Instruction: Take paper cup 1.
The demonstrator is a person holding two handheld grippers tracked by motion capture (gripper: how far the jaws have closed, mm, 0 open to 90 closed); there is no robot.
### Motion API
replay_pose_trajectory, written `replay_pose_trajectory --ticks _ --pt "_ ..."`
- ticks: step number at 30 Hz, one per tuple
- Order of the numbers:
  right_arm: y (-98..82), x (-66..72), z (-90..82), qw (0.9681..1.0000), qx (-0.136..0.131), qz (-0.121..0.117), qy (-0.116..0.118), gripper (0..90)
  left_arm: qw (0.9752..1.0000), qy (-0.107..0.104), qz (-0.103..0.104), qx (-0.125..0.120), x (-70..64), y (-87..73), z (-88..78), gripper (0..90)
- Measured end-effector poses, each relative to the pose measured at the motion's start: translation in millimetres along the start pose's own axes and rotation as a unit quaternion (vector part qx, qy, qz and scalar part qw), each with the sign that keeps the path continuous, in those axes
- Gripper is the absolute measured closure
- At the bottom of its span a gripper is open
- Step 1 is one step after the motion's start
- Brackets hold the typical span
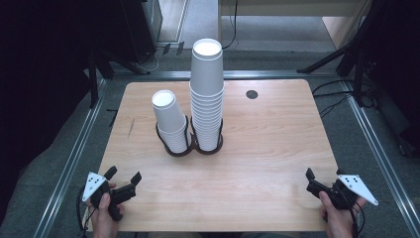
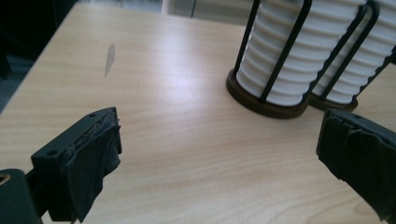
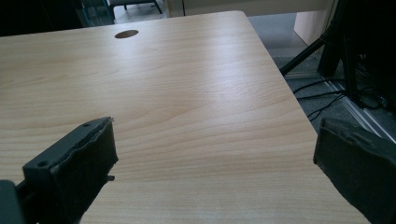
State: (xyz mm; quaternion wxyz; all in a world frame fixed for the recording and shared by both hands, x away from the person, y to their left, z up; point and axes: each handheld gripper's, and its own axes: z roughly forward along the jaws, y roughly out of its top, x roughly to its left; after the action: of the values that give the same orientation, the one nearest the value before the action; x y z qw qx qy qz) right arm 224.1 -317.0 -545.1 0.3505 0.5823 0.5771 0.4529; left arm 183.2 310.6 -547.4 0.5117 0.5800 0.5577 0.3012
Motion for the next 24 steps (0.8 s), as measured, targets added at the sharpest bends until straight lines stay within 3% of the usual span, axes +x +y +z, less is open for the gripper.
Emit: replay_pose_trajectory --ticks 2,9,15,21,24 --pt "0.8 -0.9 0.0 1.0 0.002 0.0 0.001 0.0 0.9999 0.01 -0.001 -0.007 -3.5 1.3 1.6 0.0" --pt "9.4 1.2 -0.2 1.0 0.005 0.007 0.003 0.0 0.9999 -0.007 -0.007 0.003 -8.8 7.3 -1.6 0.0" --pt "23.4 14.5 -3.8 0.9998 -0.006 -0.001 0.018 0.0 0.9997 -0.023 -0.003 0.011 -15.8 13.8 -1.4 0.0" --pt "44.4 37.3 -5.6 0.9985 -0.02 -0.024 0.045 0.0 0.9981 -0.056 0.008 0.023 -30.9 21.8 7.9 0.0" --pt "51.7 44.8 -6.0 0.9978 -0.024 -0.024 0.058 0.0 0.9978 -0.062 0.008 0.023 -37.8 25.3 11.9 0.0"
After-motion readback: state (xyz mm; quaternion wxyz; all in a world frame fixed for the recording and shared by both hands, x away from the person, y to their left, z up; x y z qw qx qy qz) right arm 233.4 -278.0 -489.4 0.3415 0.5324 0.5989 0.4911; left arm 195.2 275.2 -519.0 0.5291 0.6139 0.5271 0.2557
